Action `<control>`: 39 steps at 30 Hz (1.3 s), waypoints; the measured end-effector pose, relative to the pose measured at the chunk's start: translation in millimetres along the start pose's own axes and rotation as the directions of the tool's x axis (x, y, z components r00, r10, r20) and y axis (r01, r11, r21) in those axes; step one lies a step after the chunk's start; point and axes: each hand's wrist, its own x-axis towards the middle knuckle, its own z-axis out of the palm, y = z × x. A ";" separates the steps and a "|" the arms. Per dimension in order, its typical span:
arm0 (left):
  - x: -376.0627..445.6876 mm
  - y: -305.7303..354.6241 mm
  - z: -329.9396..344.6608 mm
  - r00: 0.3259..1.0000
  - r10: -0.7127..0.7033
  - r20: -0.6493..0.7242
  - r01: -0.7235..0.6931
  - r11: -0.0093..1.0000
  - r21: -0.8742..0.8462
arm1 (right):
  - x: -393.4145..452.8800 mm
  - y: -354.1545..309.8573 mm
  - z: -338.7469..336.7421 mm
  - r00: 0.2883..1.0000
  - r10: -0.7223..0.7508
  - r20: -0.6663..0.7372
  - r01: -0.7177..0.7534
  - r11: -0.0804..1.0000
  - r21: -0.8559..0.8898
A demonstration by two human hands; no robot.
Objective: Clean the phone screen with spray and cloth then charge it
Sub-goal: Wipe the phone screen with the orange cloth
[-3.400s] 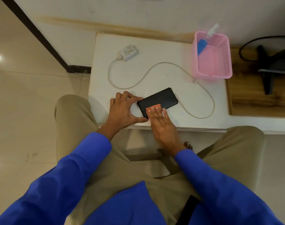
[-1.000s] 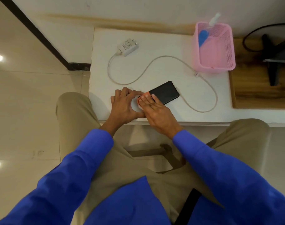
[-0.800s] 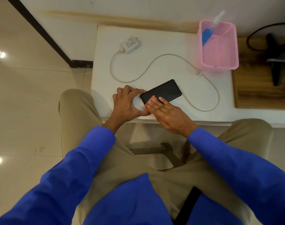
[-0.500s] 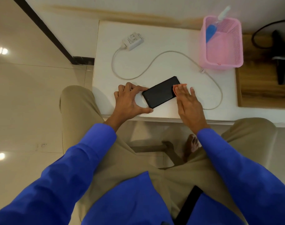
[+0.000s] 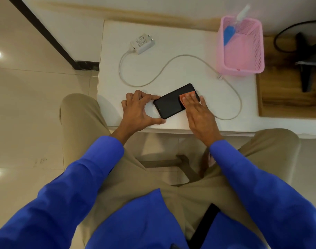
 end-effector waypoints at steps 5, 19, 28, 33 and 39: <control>-0.6 2.4 -1.6 1.000 0.001 -0.012 -0.001 1.000 -0.012 | -24.8 -34.3 23.6 0.976 -0.211 0.057 0.210 0.978 0.016; -2.3 3.7 -3.8 1.000 -0.003 -0.013 0.003 1.000 0.000 | -23.4 -45.7 30.4 0.984 -0.178 0.021 0.173 0.974 0.146; 2.5 0.9 -0.9 1.000 -0.020 0.011 0.020 1.000 0.018 | -7.7 -27.8 8.7 0.957 0.280 -0.072 -0.267 0.952 0.147; 1.7 1.6 -0.8 1.000 -0.018 0.000 0.018 1.000 0.008 | -13.5 -35.1 16.4 0.963 -0.246 0.107 0.238 0.968 0.083; 1.2 4.3 -3.3 0.999 -0.017 0.030 0.015 0.999 0.042 | 0.8 -4.4 -2.6 0.982 0.188 0.008 -0.187 0.973 0.135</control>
